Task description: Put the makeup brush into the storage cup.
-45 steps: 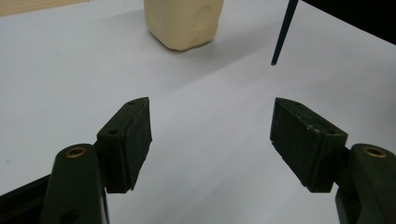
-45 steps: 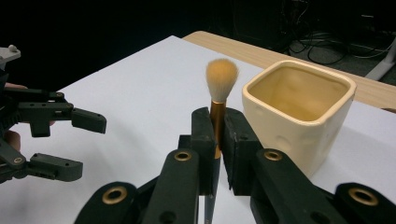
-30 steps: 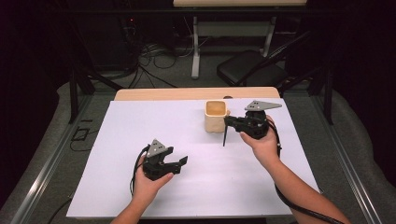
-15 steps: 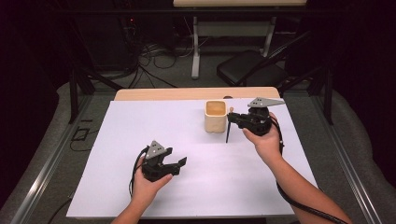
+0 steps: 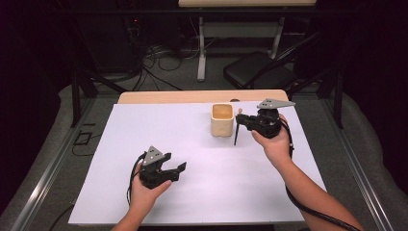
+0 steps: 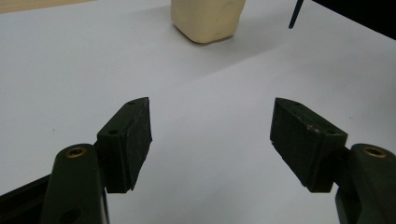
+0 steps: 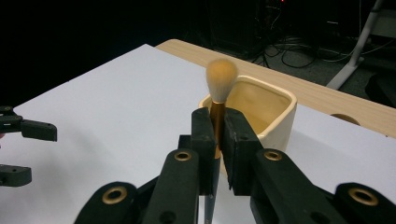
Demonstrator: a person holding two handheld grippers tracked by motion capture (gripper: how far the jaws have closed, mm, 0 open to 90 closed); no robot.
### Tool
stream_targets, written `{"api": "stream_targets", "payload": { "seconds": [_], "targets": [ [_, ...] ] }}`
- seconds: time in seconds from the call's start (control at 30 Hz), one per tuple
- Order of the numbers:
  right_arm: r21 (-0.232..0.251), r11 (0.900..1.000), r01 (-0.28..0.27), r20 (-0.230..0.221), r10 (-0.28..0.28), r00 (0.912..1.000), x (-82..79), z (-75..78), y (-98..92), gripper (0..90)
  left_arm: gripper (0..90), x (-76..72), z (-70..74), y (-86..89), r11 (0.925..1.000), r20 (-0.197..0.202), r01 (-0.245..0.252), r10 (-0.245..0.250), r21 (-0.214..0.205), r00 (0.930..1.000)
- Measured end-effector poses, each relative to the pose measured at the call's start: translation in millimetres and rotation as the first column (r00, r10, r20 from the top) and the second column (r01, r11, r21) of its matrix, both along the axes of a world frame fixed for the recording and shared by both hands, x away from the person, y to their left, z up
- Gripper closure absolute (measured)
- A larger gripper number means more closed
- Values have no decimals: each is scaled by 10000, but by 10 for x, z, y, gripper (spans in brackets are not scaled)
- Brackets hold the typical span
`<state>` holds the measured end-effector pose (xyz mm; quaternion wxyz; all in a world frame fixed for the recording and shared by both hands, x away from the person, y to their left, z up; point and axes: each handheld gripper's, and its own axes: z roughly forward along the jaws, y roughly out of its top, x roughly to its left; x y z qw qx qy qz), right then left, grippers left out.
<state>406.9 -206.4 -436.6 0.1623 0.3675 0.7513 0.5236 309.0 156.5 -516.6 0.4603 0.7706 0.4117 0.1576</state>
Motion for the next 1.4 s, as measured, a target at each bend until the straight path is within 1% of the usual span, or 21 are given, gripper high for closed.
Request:
{"api": "stream_targets", "payload": {
  "seconds": [0.2,0.23,0.27,0.53,0.57,0.63,0.73,0.77,1.07,1.17,1.33,1.4],
  "targets": [
    [-39,10000,43,72,-42,10000,16,55,-7,836,295,-40,-11,122,9997,-27,-246,246,-29,9997],
    [-49,10000,27,146,-26,9999,23,61,-6,836,295,-44,-12,140,9996,-25,-271,271,-23,9996],
    [-48,10000,37,103,-37,9999,23,71,-5,836,295,-50,-12,157,9996,-11,-294,294,-28,9996],
    [-59,10000,20,170,-19,9999,51,122,12,836,295,-79,-11,261,9987,-15,-513,513,-69,9987],
    [-65,10000,29,117,-28,9999,49,133,15,836,295,-85,-9,288,9984,-28,-566,566,-93,9984],
    [-23,10000,23,203,-23,9998,55,152,23,835,295,-87,-10,313,9981,1,-605,605,-110,9982],
    [-76,10000,-24,243,26,9997,58,192,30,836,295,-92,-16,336,9976,-31,-675,675,-130,9977],
    [-19,10000,6,240,-6,9997,56,204,38,836,295,-94,-17,341,9976,-45,-678,678,-122,9977],
    [14,10000,-44,326,43,9995,88,300,75,836,295,-115,-16,387,9972,-72,-748,748,-48,9972],
    [77,10000,-37,352,34,9994,104,370,95,836,295,-121,-24,418,9967,-122,-812,812,-23,9966],
    [89,10000,-40,432,36,9991,121,444,116,835,295,-136,-15,458,9960,-138,-893,892,-52,9959],
    [3,10000,-73,474,73,9988,127,472,127,836,295,-143,-11,472,9960,-133,-894,894,-41,9959]
  ]
}}
